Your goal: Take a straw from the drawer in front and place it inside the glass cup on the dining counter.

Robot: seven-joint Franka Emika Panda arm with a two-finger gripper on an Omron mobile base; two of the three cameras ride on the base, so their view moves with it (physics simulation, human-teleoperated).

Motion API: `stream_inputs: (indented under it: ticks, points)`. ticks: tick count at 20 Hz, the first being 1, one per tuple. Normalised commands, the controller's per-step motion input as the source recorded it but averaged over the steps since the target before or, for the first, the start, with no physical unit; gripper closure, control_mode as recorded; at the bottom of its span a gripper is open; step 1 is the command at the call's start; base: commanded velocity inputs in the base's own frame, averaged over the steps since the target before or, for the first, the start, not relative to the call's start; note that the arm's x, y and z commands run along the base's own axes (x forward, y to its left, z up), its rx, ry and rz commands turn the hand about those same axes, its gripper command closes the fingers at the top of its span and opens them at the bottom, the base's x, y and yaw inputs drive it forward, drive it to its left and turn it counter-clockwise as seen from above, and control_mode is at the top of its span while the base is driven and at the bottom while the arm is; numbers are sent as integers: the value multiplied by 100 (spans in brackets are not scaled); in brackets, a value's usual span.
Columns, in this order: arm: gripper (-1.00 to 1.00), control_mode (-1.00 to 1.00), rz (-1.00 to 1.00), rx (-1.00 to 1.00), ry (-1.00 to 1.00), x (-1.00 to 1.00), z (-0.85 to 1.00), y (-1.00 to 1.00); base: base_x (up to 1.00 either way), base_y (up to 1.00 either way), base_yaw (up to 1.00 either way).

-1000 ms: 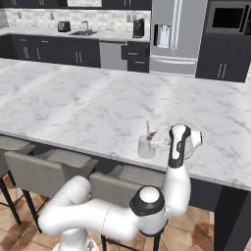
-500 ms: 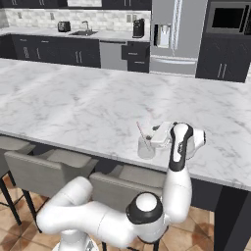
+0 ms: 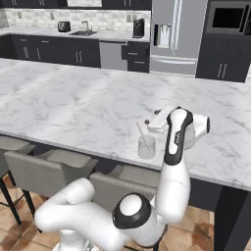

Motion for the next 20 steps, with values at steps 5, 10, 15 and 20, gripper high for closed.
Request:
stream_inputs:
  ticks: [5,10,15,20]
  points:
    - [-100,-100,-22,1,6,-60,100,5,0,0,0]
    - [-100,-100,-16,-3,10,-52,100,31,0,0,0]
    - [-100,-100,-19,-9,30,-38,83,68,0,0,0]
    - [-100,-100,-19,-15,38,-15,64,69,0,0,0]
